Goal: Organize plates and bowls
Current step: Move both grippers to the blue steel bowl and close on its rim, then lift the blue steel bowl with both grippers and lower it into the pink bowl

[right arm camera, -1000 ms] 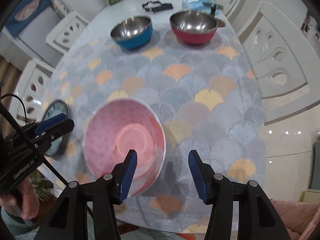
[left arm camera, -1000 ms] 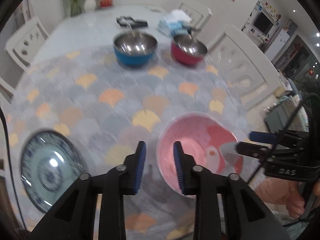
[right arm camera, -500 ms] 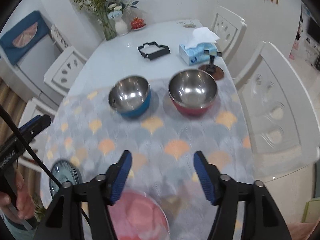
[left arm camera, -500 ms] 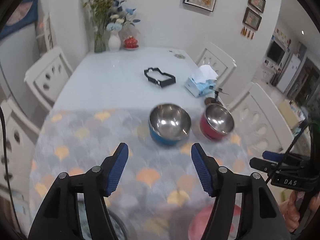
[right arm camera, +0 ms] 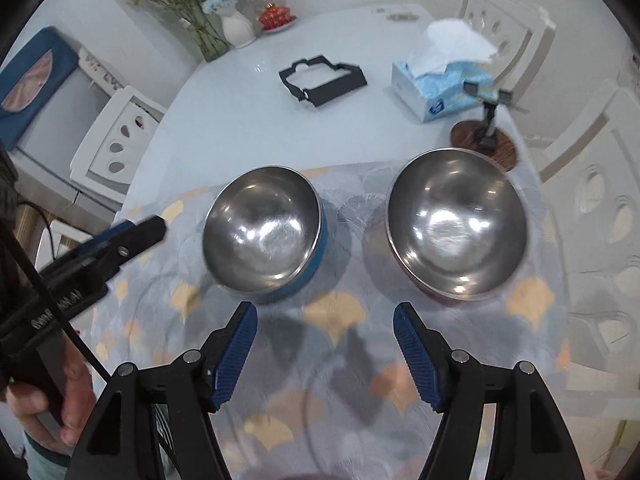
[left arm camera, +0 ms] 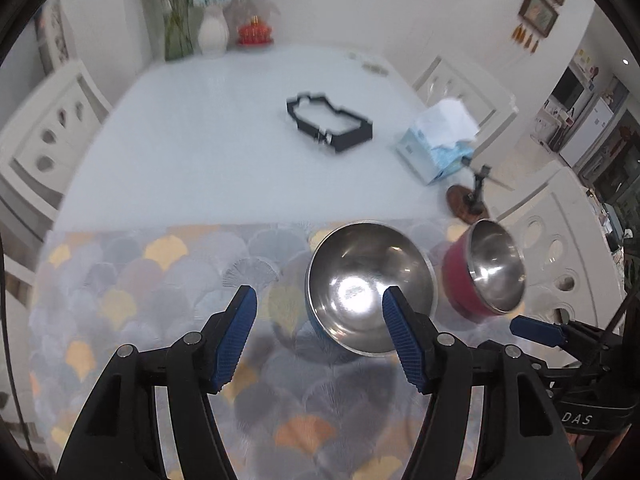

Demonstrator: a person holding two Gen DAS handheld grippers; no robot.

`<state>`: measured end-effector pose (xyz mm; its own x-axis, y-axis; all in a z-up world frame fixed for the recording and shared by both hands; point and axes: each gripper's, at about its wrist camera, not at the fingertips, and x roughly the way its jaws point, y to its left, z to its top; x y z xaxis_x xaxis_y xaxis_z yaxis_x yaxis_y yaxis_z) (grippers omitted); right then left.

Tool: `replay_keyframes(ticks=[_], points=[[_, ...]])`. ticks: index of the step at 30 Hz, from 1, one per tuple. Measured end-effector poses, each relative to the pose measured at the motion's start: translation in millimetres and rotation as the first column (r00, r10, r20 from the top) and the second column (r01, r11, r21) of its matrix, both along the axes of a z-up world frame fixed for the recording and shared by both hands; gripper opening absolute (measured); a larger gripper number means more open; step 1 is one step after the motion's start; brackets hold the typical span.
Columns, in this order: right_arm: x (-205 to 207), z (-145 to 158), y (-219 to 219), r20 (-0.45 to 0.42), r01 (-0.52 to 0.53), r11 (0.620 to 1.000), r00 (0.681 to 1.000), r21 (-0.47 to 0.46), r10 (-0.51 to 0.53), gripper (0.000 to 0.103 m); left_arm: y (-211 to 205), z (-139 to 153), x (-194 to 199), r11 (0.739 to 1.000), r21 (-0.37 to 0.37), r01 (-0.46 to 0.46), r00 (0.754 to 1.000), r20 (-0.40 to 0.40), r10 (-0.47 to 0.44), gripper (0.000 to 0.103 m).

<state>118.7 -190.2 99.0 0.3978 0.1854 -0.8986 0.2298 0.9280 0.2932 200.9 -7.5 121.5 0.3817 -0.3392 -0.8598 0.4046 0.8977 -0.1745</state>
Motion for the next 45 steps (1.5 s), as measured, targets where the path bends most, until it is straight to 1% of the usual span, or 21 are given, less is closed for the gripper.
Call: replay_keyframes(ticks=[2,4,7,11,13,14,15,17,18,20,22,23,25,27,29,31,34,37,43,45], points=[[14.1,-12.9,-1.8,-0.022,0.011,1.0,1.0,0.011,-0.011,0.068,-5.0,-19.7,14.7,1.0,0.004,0.007,0.999,-0.054,-0.007,0.063],[28.1,-27.8,-1.8,-0.046,0.017,1.0,0.999,0.022,-0.016,0.068,-7.5,-35.6,25.1,1.0,0.014,-0.001,0.996,-0.086,0.002,0.063],[42.4,-44.7,-1.2,-0.074,0.014,0.999,0.997,0.035,-0.012,0.068,-8.9,-55.0,38.8,1.0,0.009,-0.006,0.991,-0.132,0.007,0.063],[52.6,-59.4,3.8,-0.094,-0.006,0.999,0.996,0.038,0.009,0.068,-12.3,-66.5,47.5,1.0,-0.004,-0.01,0.988,-0.154,0.009,0.061],[56.4,-65.0,4.9,-0.097,-0.005,0.999,0.995,0.04,0.009,0.068,-15.6,-70.6,49.0,1.0,-0.005,0.001,0.989,-0.151,-0.001,0.057],[59.0,-68.6,5.0,-0.098,-0.002,0.999,0.995,0.042,0.006,0.063,-18.3,-72.5,49.8,1.0,0.0,0.007,0.989,-0.144,-0.007,0.049],[60.3,-70.3,5.6,-0.101,-0.002,0.999,0.995,0.036,0.006,0.057,-19.6,-74.2,49.8,1.0,0.003,0.011,0.99,-0.14,-0.011,0.034],[62.7,-70.5,9.5,-0.094,-0.014,1.0,0.995,0.014,0.016,0.053,-20.9,-80.5,52.0,1.0,0.003,0.016,0.988,-0.153,-0.015,0.024],[63.8,-70.2,11.6,-0.089,-0.022,1.0,0.996,0.012,0.023,0.052,-20.6,-83.1,53.9,1.0,-0.002,0.009,0.987,-0.16,-0.009,0.023],[66.0,-71.8,14.1,-0.087,-0.03,0.999,0.996,0.033,0.033,0.042,-17.3,-86.4,54.8,1.0,-0.025,-0.011,0.985,-0.175,0.007,0.022],[66.9,-75.3,15.0,-0.093,-0.025,0.999,0.995,0.047,0.029,0.034,-14.6,-87.7,54.5,0.998,-0.052,-0.023,0.983,-0.184,0.013,0.021],[67.2,-75.7,15.6,-0.091,-0.022,0.998,0.995,0.051,0.027,0.028,-13.9,-87.2,53.4,0.998,-0.063,-0.024,0.983,-0.185,0.012,0.019],[66.8,-74.6,17.4,-0.085,-0.02,0.999,0.996,0.046,0.024,0.026,-14.7,-86.4,51.8,0.997,-0.07,-0.019,0.983,-0.182,0.006,0.016],[64.7,-71.3,18.7,-0.078,-0.026,0.999,0.997,0.038,0.029,0.024,-16.7,-83.4,48.8,0.997,-0.076,-0.007,0.985,-0.175,-0.007,0.016],[60.8,-64.8,19.0,-0.074,-0.028,0.999,0.997,0.03,0.03,0.024,-18.1,-77.3,44.0,0.997,-0.071,0.001,0.988,-0.154,-0.012,0.016],[55.0,-56.2,19.6,-0.065,-0.03,0.999,0.997,0.03,0.032,0.024,-16.3,-69.7,38.9,0.997,-0.08,0.001,0.989,-0.145,-0.013,0.016],[44.4,-43.4,21.6,-0.056,-0.028,0.999,0.998,0.043,0.03,0.024,-10.8,-51.8,26.4,0.994,-0.106,0.001,0.992,-0.124,-0.014,0.016],[25.9,-24.2,24.1,-0.04,-0.029,0.998,0.999,0.057,0.032,0.024,-5.6,-29.5,8.0,0.993,-0.119,0.01,0.996,-0.09,-0.021,0.016],[-20.8,18.8,30.2,0.008,-0.033,0.999,0.999,0.037,0.032,0.024,5.0,17.0,-41.2,0.984,-0.175,0.044,0.999,-0.014,-0.047,0.016],[-35.5,30.0,30.2,0.019,-0.026,0.999,1.0,0.037,0.025,0.024,6.6,27.7,-54.3,0.982,-0.183,0.053,0.999,0.002,-0.054,0.016]])
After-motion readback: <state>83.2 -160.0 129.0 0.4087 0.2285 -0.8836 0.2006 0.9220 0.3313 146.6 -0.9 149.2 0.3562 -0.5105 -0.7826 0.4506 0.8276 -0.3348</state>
